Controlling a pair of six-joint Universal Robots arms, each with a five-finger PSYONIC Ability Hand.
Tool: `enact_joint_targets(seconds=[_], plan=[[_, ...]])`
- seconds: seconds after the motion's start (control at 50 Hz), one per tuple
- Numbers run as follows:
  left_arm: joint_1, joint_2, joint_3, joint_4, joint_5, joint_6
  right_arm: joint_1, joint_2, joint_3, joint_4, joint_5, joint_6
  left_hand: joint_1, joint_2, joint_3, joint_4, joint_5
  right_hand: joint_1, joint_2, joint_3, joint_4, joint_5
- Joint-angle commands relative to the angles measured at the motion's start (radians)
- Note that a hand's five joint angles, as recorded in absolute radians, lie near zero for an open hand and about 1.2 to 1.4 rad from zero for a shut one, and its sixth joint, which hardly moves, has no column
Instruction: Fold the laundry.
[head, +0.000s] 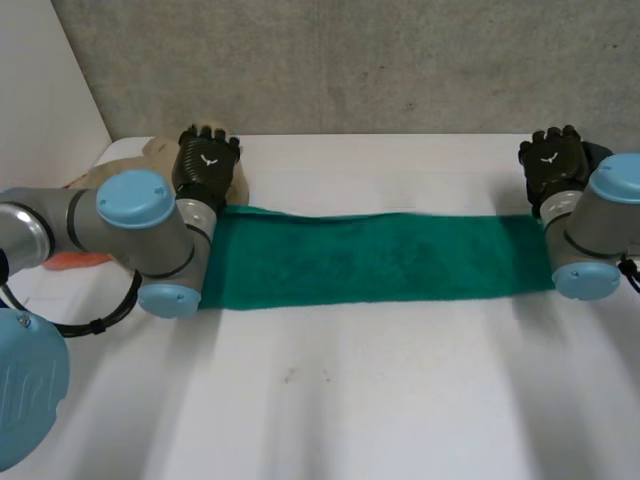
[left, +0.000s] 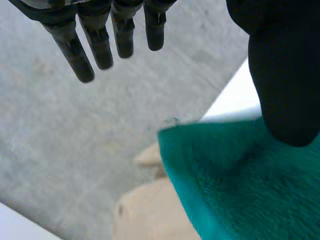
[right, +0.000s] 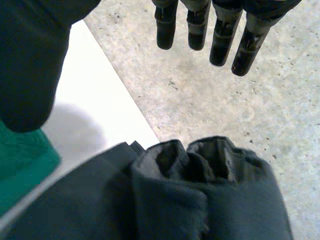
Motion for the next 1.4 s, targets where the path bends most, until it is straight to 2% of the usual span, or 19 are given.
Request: enact_joint_targets(seconds=[0.02, 0.14, 0.16, 0.24, 0.3, 0.38, 0.52, 0.62, 0.7, 1.06, 1.1, 1.14, 1.16, 1.4], plan=[[-0.023, 0.086, -0.059, 0.070, -0.009, -0.006, 0.020, -0.127, 0.108, 0.005, -0.003, 0.077, -0.034, -0.073, -0.084, -0.075, -0.079, -0.028, -0.051, -0.048, -0.065, -0.072], [-0.026, 0.201, -0.200, 0.068, -0.009, -0.013, 0.009, -0.361, 0.266, 0.030, -0.094, 0.259, -0.034, -0.073, -0.084, -0.075, -0.079, -0.028, -0.051, -0.048, -0.065, -0.072], [-0.026, 0.224, -0.223, 0.068, -0.009, -0.013, 0.001, -0.423, 0.309, 0.056, -0.145, 0.293, -0.034, -0.073, -0.084, -0.075, -0.079, -0.028, -0.051, -0.048, -0.065, -0.072], [-0.024, 0.350, -0.360, 0.065, -0.009, -0.022, -0.068, -0.523, 0.398, 0.164, -0.272, 0.345, -0.034, -0.073, -0.084, -0.075, -0.079, -0.028, -0.051, -0.048, -0.065, -0.072], [-0.026, 0.431, -0.469, 0.067, -0.003, -0.046, -0.132, -0.555, 0.440, 0.259, -0.343, 0.349, -0.034, -0.073, -0.084, -0.075, -0.079, -0.016, -0.038, -0.036, -0.052, -0.060], [-0.030, 0.513, -0.578, 0.071, 0.000, -0.100, -0.174, -0.557, 0.471, 0.358, -0.392, 0.339, -0.034, -0.073, -0.084, -0.075, -0.079, 0.213, 0.191, 0.193, 0.177, 0.169], [-0.036, 0.563, -0.682, 0.073, 0.003, -0.183, -0.209, -0.540, 0.521, 0.415, -0.408, 0.298, -0.034, -0.073, -0.084, -0.075, -0.079, 0.284, 0.262, 0.264, 0.248, 0.241], [-0.035, 0.553, -0.694, 0.073, 0.002, -0.191, -0.215, -0.465, 0.543, 0.409, -0.392, 0.159, -0.034, -0.073, -0.084, -0.075, -0.079, 0.378, 0.356, 0.358, 0.342, 0.334], [-0.024, 0.546, -0.694, 0.073, 0.002, -0.191, -0.214, -0.413, 0.538, 0.374, -0.391, 0.103, -0.034, -0.073, -0.084, -0.075, -0.079, 0.390, 0.368, 0.370, 0.354, 0.346], [-0.021, 0.536, -0.702, 0.073, 0.003, -0.191, -0.204, -0.294, 0.514, 0.225, -0.323, 0.073, -0.034, -0.073, -0.084, -0.075, -0.079, 0.543, 0.520, 0.523, 0.506, 0.499], [-0.021, 0.536, -0.702, 0.073, 0.002, -0.191, -0.206, -0.279, 0.501, 0.228, -0.311, 0.057, -0.034, -0.073, -0.084, -0.075, -0.079, 0.738, 0.716, 0.718, 0.702, 0.694], [-0.021, 0.536, -0.702, 0.073, 0.002, -0.191, -0.207, -0.277, 0.495, 0.229, -0.302, 0.051, -0.034, -0.073, -0.084, -0.075, -0.079, 1.154, 1.132, 1.134, 1.118, 1.110], [-0.021, 0.536, -0.702, 0.073, 0.002, -0.191, -0.214, -0.287, 0.495, 0.231, -0.294, 0.049, -0.034, -0.073, -0.084, -0.075, -0.079, 1.193, 1.171, 1.173, 1.157, 1.149], [-0.026, 0.539, -0.705, 0.073, 0.000, -0.191, -0.307, -0.417, 0.577, 0.248, -0.282, 0.039, -0.034, -0.073, -0.084, -0.075, -0.079, 1.193, 1.171, 1.173, 1.157, 1.150]])
